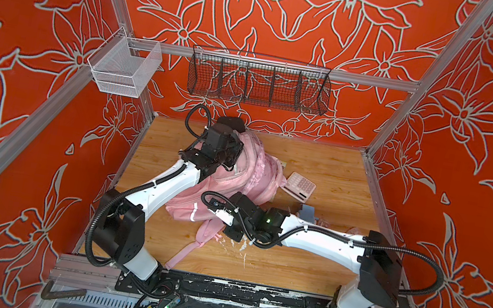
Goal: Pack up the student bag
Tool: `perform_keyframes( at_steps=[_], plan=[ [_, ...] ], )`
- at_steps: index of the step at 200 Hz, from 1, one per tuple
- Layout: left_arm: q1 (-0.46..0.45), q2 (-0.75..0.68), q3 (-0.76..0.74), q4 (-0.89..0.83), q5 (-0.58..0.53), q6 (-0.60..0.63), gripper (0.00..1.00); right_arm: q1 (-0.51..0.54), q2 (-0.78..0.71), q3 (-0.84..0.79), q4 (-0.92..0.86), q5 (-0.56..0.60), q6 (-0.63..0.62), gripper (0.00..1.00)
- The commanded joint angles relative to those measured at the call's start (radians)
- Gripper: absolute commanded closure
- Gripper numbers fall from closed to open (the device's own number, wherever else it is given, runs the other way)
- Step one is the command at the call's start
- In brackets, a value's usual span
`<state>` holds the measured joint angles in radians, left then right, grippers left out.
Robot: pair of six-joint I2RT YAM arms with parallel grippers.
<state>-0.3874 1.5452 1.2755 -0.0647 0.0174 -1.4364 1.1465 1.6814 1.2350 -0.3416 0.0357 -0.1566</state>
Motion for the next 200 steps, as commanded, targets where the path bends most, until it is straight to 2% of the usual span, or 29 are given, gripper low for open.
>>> perform_keyframes(
  at_steps=[1,25,40,60,63,70,100,125,169,186,200],
  plan=[
    [-0.005,-0.003,0.059,0.192,-0.013,-0.022,1.0,0.036,0.024,0.028,0.044,-0.087,0.007,1.0],
    [-0.003,-0.009,0.069,0.154,0.024,0.003,1.0,0.036,0.032,0.039,0.024,-0.064,0.009,1.0],
    [0.011,-0.015,0.1,0.078,0.109,0.073,1.0,0.036,0.025,0.043,0.012,-0.057,0.005,1.0],
    [0.04,-0.029,0.154,-0.131,0.249,0.21,1.0,0.036,0.01,0.047,-0.006,-0.06,0.006,0.86],
    [0.044,-0.034,0.157,-0.159,0.262,0.232,1.0,0.035,0.007,0.05,-0.012,-0.061,-0.001,0.78],
    [0.053,-0.049,0.155,-0.223,0.289,0.28,1.0,0.034,0.003,0.05,-0.026,-0.059,-0.01,0.69],
    [0.096,-0.126,0.11,-0.375,0.337,0.461,1.0,0.024,-0.035,0.046,-0.065,-0.067,-0.046,0.55],
    [0.122,-0.114,0.186,-0.566,0.356,0.639,1.0,-0.005,-0.101,0.037,-0.061,-0.121,-0.05,0.49],
    [0.165,-0.053,0.366,-0.866,0.342,0.905,1.0,-0.124,-0.24,0.013,-0.135,-0.141,-0.012,0.47],
    [0.166,-0.032,0.438,-0.985,0.281,0.997,1.0,-0.2,-0.303,-0.012,-0.132,-0.147,0.035,0.45],
    [0.166,-0.013,0.478,-1.072,0.243,1.062,1.0,-0.264,-0.339,-0.04,-0.113,-0.146,0.079,0.39]
  ],
)
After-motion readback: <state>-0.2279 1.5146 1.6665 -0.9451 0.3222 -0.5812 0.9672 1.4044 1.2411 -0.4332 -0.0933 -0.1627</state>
